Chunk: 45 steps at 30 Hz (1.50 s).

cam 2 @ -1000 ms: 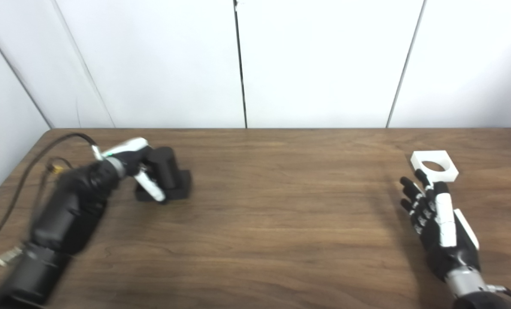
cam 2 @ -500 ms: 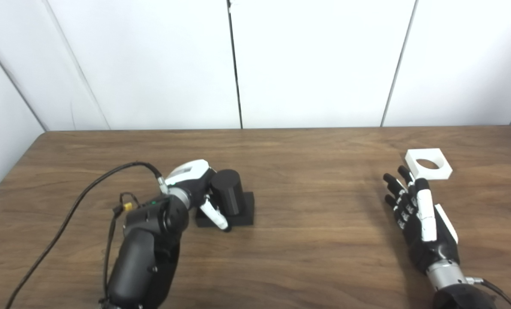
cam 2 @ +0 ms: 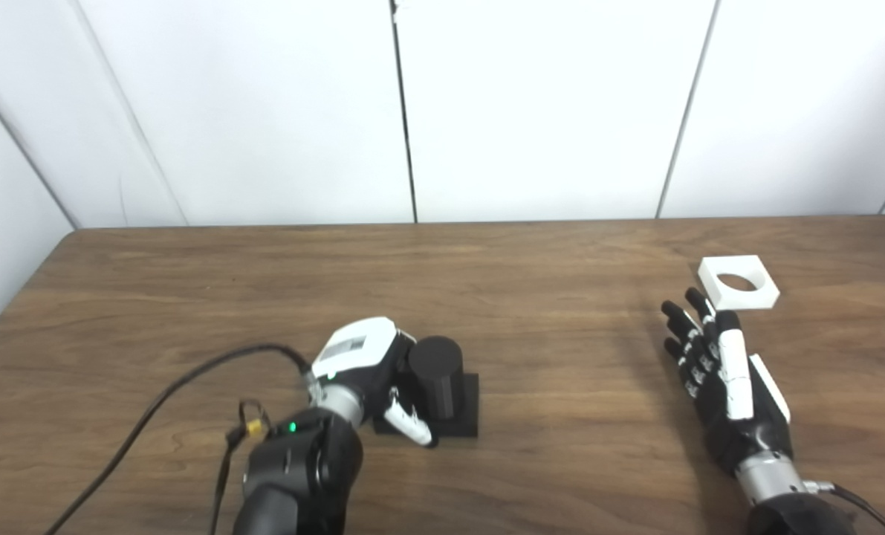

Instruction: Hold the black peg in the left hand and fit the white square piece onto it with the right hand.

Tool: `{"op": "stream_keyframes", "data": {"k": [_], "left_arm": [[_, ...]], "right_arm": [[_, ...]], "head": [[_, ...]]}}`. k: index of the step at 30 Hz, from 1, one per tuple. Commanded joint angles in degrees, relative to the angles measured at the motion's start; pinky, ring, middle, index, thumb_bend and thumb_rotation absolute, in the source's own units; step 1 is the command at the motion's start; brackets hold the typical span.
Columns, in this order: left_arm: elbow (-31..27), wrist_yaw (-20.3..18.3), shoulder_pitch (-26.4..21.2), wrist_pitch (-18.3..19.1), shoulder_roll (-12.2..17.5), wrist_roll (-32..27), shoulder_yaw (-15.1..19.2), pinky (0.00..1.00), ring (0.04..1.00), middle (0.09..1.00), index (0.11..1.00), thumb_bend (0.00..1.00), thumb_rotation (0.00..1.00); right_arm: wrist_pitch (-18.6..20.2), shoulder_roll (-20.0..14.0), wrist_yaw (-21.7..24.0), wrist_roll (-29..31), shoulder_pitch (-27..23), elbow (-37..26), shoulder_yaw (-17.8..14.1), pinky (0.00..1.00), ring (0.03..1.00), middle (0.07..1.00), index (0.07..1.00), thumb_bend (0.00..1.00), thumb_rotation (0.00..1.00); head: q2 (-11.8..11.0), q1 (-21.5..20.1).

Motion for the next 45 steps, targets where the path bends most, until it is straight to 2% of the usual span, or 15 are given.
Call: {"op": "stream_keyframes", "data": {"k": [1,7,12,18,20,22,25,27,30,32,34,36,38,40,45], "left_arm": [[0.0,-1.28,2.42,-0.86,-1.29,2.13,-2.34,0.86,0.875,0.817,0.481,0.52,0.05],[0.14,0.92,5.85,-1.43,-2.3,7.91,-5.05,0.86,0.862,0.8,0.483,0.52,0.05],[0.61,3.6,7.3,-1.1,-2.8,9.06,-6.02,0.82,0.844,0.775,0.482,0.52,0.05],[0.47,2.46,7.29,-0.44,-3.3,9.97,-4.79,0.8,0.834,0.763,0.482,0.52,0.05],[0.2,1.81,7.26,-0.42,-3.27,10.07,-4.34,0.81,0.846,0.778,0.482,0.52,0.05],[0.03,1.28,7.13,-0.59,-2.94,9.82,-3.94,0.81,0.844,0.78,0.482,0.52,0.05],[-0.05,0.97,7.03,-0.62,-2.69,9.0,-3.22,0.8,0.841,0.779,0.482,0.52,0.05],[-0.1,0.23,6.82,-0.69,-2.49,8.59,-2.65,0.81,0.845,0.78,0.482,0.52,0.05],[-0.22,-0.77,6.45,-1.04,-2.03,8.18,-2.07,0.8,0.841,0.776,0.482,0.52,0.05],[-0.42,-1.37,6.33,-1.18,-1.9,7.95,-1.75,0.81,0.845,0.783,0.482,0.52,0.05],[-0.75,-1.73,6.3,-1.08,-1.91,7.27,-1.19,0.82,0.851,0.79,0.482,0.52,0.05],[-1.11,-1.71,6.37,-1.17,-1.73,6.6,-0.88,0.83,0.859,0.797,0.482,0.52,0.05],[-1.45,-1.86,6.37,-1.46,-1.28,6.21,-0.79,0.82,0.853,0.795,0.481,0.52,0.05],[-1.89,-2.5,6.21,-1.67,-0.71,5.72,-0.33,0.82,0.855,0.797,0.481,0.52,0.05],[-2.69,-3.36,6.14,-2.29,-0.01,5.15,0.43,0.83,0.862,0.803,0.482,0.52,0.05]], "right_arm": [[-1.84,-0.55,-0.03,0.93,-1.31,-2.75,-0.76,0.98,0.984,0.938,1.0,0.56,1.0],[-0.93,-0.27,-0.5,1.67,-1.26,-3.62,-1.26,0.97,0.983,0.933,1.0,0.56,1.0],[-0.45,-0.6,-0.93,2.49,-1.88,-4.04,-1.99,0.98,0.993,0.937,1.0,0.56,1.0],[1.16,-2.29,-0.96,4.89,-2.95,-5.58,-3.96,0.98,0.996,0.936,1.0,0.55,0.92],[1.9,-3.41,-1.18,5.21,-3.63,-5.99,-4.8,0.99,0.999,0.943,1.0,0.58,0.84],[3.35,-5.47,-2.09,4.27,-4.61,-6.67,-5.51,1.0,0.981,0.947,1.0,0.66,0.66],[4.88,-10.13,-1.65,2.0,-5.95,-7.07,-5.79,1.0,0.978,0.958,0.995,0.66,0.46],[5.11,-14.14,-0.68,0.65,-7.21,-6.24,-5.95,1.0,0.987,0.97,0.991,0.67,0.4],[5.63,-19.5,0.02,-1.61,-9.42,-4.22,-5.83,1.0,0.999,0.979,0.974,0.74,0.32],[6.11,-22.65,-0.35,-5.4,-10.62,-3.08,-4.56,1.0,1.0,0.964,0.942,0.82,0.3],[5.97,-27.7,0.6,-11.82,-12.21,-1.32,-1.26,1.0,0.995,0.948,0.923,0.88,0.29],[5.64,-31.16,2.0,-15.47,-13.45,0.23,1.21,1.0,0.991,0.938,0.917,0.91,0.27],[5.55,-33.33,3.3,-17.47,-14.48,1.32,3.04,1.0,0.974,0.94,0.926,0.93,0.26],[4.81,-36.43,5.93,-20.89,-17.43,4.5,6.74,0.96,0.962,0.95,0.934,0.97,0.26],[4.75,-40.58,11.17,-29.76,-24.9,11.67,15.88,0.97,0.998,0.994,0.941,1.0,0.23]], "head": [[0.17,-0.16],[0.59,-0.75],[0.69,-2.01],[0.72,-3.35],[0.68,-3.7],[0.68,-4.37],[0.62,-5.03],[0.45,-6.38],[0.37,-7.38],[0.43,-8.04],[0.35,-9.12],[0.12,-10.01],[0.0,-11.14],[-0.16,-12.85],[-0.3,-14.31]]}}
